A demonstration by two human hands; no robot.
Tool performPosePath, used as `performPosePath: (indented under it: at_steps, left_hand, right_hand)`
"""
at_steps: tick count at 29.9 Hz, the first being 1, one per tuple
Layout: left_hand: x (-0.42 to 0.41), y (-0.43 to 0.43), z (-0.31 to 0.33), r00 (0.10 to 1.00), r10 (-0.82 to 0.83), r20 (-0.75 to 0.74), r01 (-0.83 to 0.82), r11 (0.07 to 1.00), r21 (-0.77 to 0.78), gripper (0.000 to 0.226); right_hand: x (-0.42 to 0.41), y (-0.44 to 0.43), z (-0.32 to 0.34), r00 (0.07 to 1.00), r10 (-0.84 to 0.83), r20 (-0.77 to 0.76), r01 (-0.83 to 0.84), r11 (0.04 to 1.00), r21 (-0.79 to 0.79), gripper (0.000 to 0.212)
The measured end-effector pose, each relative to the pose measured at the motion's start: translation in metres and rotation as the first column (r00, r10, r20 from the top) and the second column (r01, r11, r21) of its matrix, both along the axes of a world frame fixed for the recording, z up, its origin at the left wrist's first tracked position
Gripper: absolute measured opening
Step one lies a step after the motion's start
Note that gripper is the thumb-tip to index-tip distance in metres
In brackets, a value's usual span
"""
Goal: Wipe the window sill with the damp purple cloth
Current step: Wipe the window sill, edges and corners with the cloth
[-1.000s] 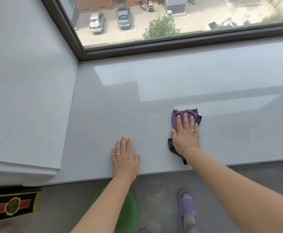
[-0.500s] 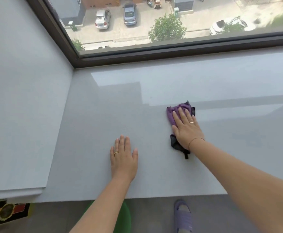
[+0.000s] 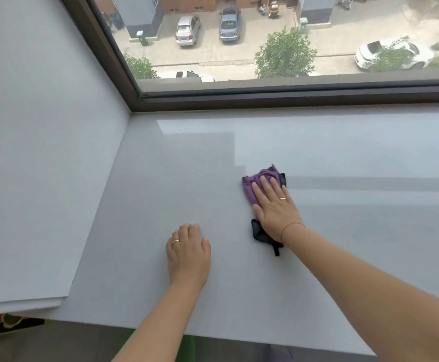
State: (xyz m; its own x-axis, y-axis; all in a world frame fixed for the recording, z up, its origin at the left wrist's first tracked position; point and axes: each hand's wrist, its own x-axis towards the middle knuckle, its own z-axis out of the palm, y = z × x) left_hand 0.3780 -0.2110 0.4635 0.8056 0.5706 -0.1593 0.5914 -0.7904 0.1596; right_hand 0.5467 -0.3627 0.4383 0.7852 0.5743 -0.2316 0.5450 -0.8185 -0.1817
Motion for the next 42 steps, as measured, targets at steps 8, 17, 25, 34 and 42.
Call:
performPosePath:
  at_steps: [8, 17, 25, 34, 42]
  left_hand:
    - [0.018, 0.004, -0.009, 0.997, 0.075, -0.024, -0.074, 0.996, 0.047, 0.053]
    - [0.054, 0.023, -0.013, 0.997, 0.009, -0.079, -0.009, 1.0, -0.009, 0.057]
    - [0.081, 0.035, -0.008, 0.999, 0.02, 0.044, -0.023, 0.998, 0.067, 0.035]
    - [0.113, 0.059, -0.011, 0.995, -0.091, -0.041, 0.092, 0.995, 0.031, 0.057]
    - [0.121, 0.065, -0.011, 0.994, -0.103, -0.023, 0.104, 0.994, 0.029, 0.053]
  right_hand:
    - [-0.058, 0.076, -0.004, 0.99, 0.133, -0.054, -0.128, 0.988, 0.084, 0.058]
    - [0.041, 0.047, -0.008, 0.996, 0.088, 0.023, -0.088, 0.995, 0.038, 0.057]
    - [0.016, 0.109, -0.008, 0.995, -0.095, -0.008, 0.095, 0.994, 0.055, 0.061]
    - [0.092, 0.073, -0.004, 0.999, -0.027, 0.033, 0.026, 0.999, 0.023, 0.058]
    - [0.069, 0.143, -0.003, 0.991, -0.135, 0.006, 0.135, 0.991, 0.012, 0.061]
